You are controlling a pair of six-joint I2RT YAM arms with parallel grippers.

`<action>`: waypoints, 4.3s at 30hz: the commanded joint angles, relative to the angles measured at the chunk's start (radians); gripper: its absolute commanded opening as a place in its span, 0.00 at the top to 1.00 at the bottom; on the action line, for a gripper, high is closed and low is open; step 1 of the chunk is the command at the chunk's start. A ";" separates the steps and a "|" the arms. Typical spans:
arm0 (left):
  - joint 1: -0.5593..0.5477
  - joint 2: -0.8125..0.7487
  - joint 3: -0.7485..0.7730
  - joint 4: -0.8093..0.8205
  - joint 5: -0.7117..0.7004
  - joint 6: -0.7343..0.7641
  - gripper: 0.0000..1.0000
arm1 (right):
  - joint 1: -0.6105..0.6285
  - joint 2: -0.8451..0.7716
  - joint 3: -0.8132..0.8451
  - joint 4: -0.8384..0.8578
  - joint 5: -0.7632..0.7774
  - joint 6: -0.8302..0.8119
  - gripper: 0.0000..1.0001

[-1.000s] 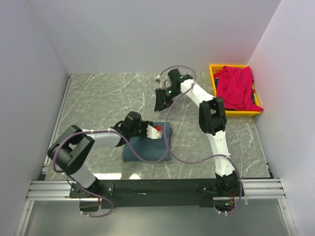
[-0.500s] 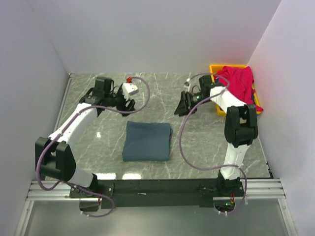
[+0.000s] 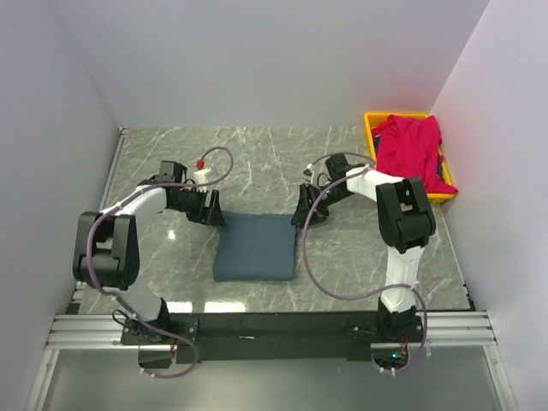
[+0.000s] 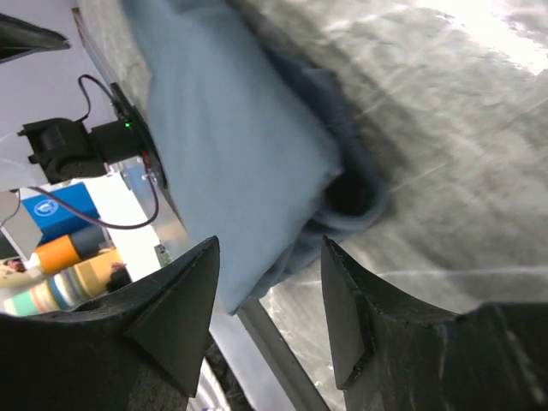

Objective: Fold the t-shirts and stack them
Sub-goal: Fold the tshirt

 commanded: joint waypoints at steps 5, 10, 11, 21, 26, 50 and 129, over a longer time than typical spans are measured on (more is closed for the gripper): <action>0.003 0.117 0.056 0.099 0.075 -0.107 0.36 | 0.023 0.086 0.058 0.018 -0.042 0.026 0.50; 0.003 0.164 0.082 0.120 0.100 -0.124 0.53 | 0.020 0.130 0.106 -0.004 -0.075 0.018 0.79; 0.003 0.167 0.088 0.123 0.117 -0.130 0.62 | 0.019 0.130 0.115 -0.007 -0.080 0.014 0.88; 0.004 0.098 0.064 0.211 0.126 -0.218 0.99 | -0.043 0.078 0.238 -0.105 -0.057 -0.054 1.00; 0.004 0.160 0.094 0.235 0.091 -0.233 0.99 | -0.043 0.032 0.166 -0.073 0.058 -0.087 1.00; 0.018 0.100 0.065 0.166 0.118 -0.238 0.37 | -0.083 -0.067 0.169 -0.104 0.109 -0.086 0.49; 0.032 -0.033 -0.050 -0.052 0.284 -0.075 0.44 | -0.003 -0.233 -0.032 -0.368 -0.006 -0.440 0.36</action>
